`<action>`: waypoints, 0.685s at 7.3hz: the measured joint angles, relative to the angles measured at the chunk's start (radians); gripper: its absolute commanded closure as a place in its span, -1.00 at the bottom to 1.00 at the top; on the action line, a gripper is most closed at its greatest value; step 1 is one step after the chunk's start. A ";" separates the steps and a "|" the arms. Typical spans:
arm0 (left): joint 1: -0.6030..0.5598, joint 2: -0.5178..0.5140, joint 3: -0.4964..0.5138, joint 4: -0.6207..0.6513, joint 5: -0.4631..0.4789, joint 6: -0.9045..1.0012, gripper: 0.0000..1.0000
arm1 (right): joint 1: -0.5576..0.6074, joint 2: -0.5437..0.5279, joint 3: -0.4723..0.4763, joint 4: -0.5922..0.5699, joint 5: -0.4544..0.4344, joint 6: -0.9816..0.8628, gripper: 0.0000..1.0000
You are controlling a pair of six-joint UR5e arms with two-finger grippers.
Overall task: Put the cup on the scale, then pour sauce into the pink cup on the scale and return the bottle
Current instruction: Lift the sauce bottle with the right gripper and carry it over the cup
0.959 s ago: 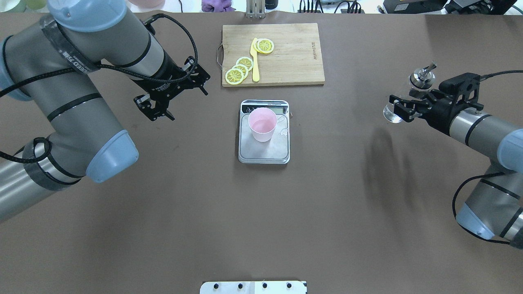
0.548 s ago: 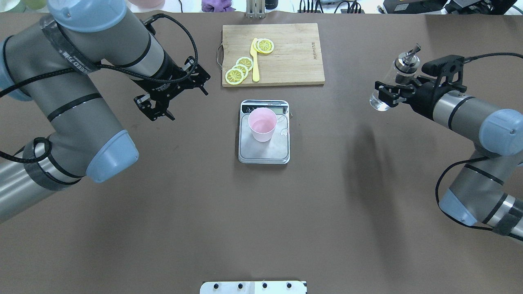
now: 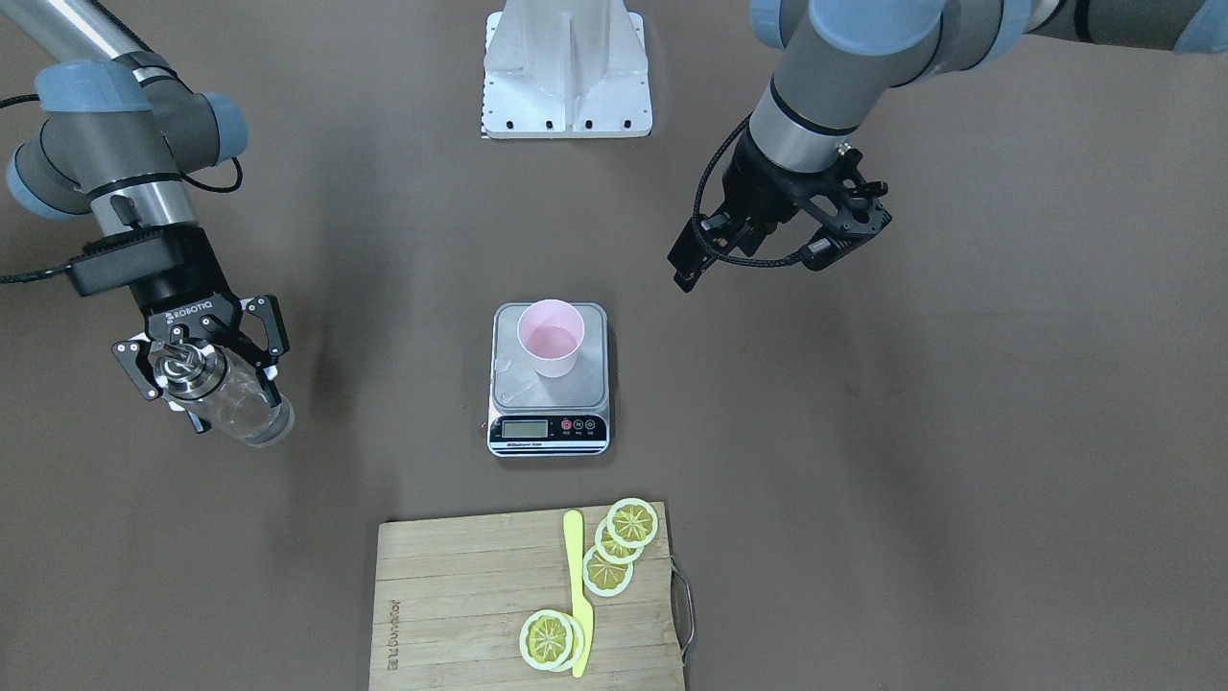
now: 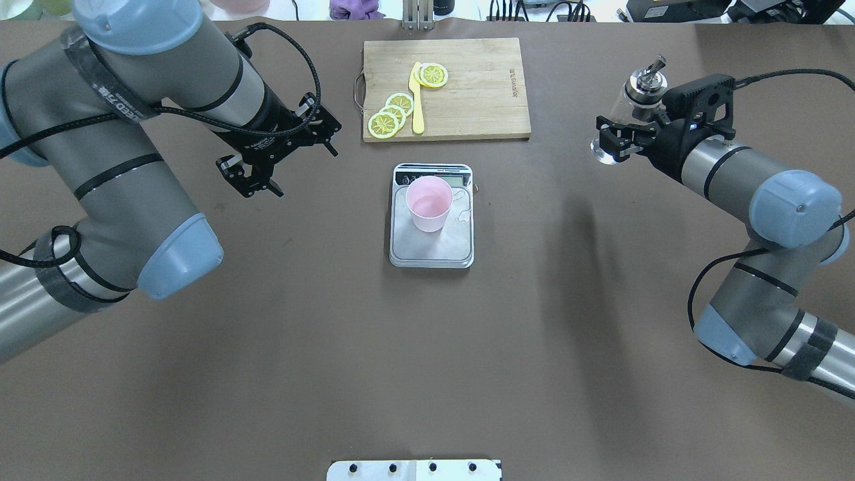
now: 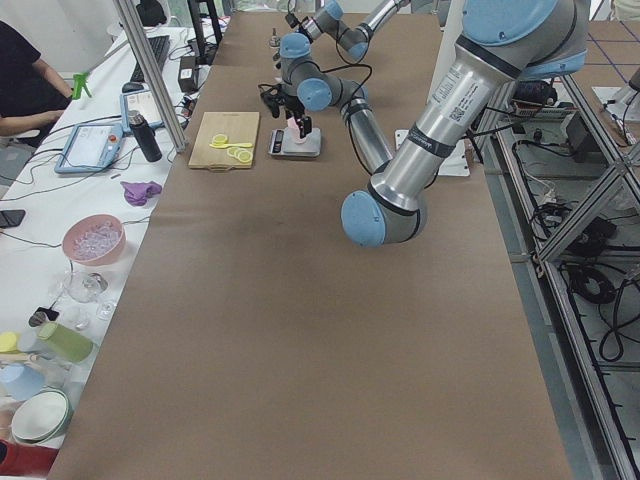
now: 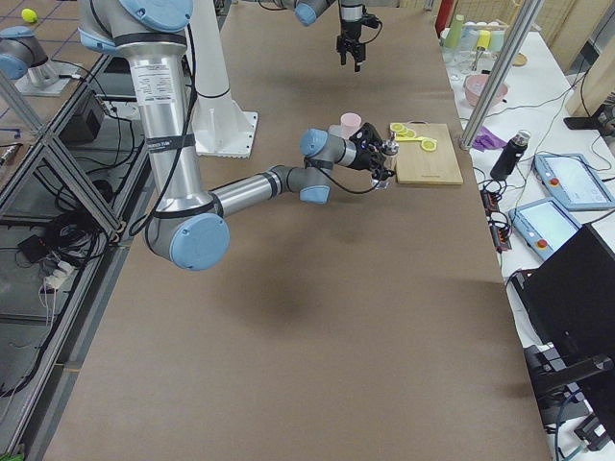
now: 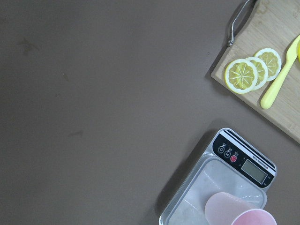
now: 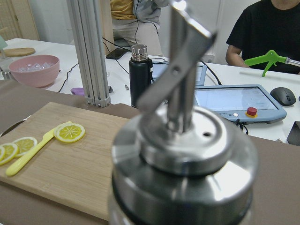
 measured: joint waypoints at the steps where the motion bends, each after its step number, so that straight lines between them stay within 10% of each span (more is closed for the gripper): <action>1: -0.014 0.009 -0.001 0.001 0.001 0.034 -0.96 | -0.031 0.014 0.015 -0.054 -0.048 -0.058 1.00; 5: -0.068 0.055 -0.004 0.003 0.000 0.176 -0.96 | -0.201 0.117 0.118 -0.454 -0.363 -0.375 1.00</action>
